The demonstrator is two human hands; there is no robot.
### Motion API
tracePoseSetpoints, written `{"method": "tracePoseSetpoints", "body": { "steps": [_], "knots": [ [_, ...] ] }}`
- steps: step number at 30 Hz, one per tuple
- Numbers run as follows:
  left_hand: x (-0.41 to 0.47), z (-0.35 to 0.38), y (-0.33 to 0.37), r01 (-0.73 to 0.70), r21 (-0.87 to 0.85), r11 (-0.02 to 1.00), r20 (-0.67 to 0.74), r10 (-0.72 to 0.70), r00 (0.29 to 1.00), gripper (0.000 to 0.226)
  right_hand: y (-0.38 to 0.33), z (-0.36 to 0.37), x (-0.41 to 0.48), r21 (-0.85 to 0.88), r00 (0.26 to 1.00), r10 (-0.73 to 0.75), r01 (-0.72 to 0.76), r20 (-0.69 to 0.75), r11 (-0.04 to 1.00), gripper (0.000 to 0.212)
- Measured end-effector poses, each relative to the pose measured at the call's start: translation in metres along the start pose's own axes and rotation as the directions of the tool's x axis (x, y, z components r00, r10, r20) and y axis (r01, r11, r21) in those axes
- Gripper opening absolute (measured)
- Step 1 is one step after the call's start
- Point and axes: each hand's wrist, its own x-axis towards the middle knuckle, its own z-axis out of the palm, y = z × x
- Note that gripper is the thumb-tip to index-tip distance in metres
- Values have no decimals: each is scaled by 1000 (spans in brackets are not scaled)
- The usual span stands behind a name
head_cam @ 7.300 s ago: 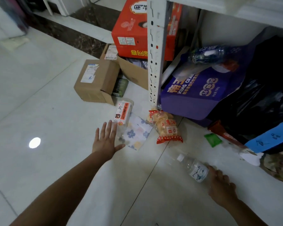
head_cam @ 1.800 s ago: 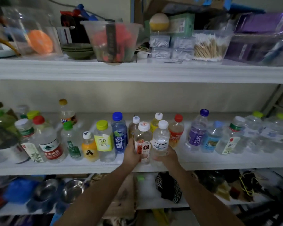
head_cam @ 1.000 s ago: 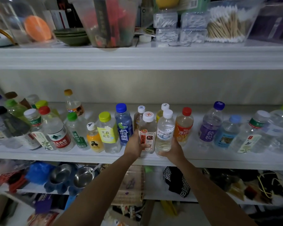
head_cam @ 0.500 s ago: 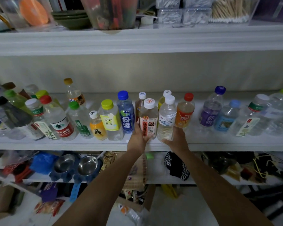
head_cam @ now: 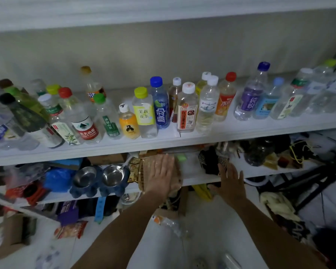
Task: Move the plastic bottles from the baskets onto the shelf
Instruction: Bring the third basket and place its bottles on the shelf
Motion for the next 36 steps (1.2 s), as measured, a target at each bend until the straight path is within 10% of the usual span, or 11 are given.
{"method": "tracePoseSetpoints", "body": {
  "steps": [12, 27, 36],
  "knots": [
    [-58, 191, -9, 34, 64, 997, 87, -40, 995, 96, 60, 201, -91, 29, 938, 197, -214, 285, 976, 94],
    [9, 653, 5, -121, 115, 986, 139, 105, 985, 111, 239, 628, -89, -147, 896, 314, -281, 313, 948, 113],
    [20, 733, 9, -155, 104, 982, 130, 141, 981, 114, 293, 681, -104, -116, 875, 344, -324, 340, 939, 117]
  ]
}}
